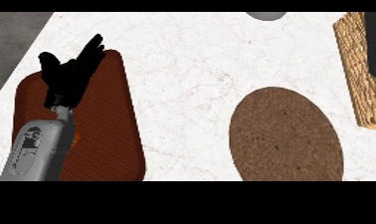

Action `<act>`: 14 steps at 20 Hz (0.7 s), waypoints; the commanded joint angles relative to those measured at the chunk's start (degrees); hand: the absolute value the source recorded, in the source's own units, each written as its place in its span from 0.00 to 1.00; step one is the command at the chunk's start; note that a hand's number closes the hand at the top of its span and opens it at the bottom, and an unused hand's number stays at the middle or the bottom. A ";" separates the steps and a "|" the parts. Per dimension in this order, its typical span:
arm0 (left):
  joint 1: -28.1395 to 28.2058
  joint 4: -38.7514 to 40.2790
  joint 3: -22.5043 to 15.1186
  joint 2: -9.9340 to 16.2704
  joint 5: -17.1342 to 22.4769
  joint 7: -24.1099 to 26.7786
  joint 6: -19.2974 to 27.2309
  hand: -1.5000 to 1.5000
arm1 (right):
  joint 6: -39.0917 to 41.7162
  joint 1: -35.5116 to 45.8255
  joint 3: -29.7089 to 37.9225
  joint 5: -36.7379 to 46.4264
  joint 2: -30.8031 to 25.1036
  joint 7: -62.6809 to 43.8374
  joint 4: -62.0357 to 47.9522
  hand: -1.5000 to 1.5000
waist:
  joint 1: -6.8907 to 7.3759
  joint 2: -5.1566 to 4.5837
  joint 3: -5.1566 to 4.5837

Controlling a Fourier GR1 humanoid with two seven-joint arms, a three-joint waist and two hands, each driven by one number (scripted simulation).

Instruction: Pick the croissant from the placemat and place it in the basket

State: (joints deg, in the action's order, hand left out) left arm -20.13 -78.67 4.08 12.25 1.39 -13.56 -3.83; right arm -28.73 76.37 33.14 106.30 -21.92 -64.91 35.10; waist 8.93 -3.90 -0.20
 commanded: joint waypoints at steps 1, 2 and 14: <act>-0.90 0.94 0.90 0.42 0.21 -0.64 0.35 0.50 | 1.35 2.27 0.85 5.23 -2.45 -11.71 -3.40 1.00 | -1.18 0.60 0.00; 0.01 0.89 0.33 0.44 -0.07 -0.37 -0.12 0.50 | -0.20 1.53 1.36 6.13 -2.27 -13.22 -3.46 1.00 | -0.44 0.24 0.03; 1.55 1.94 2.56 1.70 1.03 0.61 -0.63 0.50 | -4.41 -2.05 7.15 11.22 -2.61 -14.76 -7.40 1.00 | -2.96 1.35 0.21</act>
State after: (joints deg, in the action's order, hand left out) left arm -18.87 -77.63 5.91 13.30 2.01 -13.24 -3.93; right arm -30.01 74.52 39.34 115.81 -25.11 -67.92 28.95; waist 6.60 -2.68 0.01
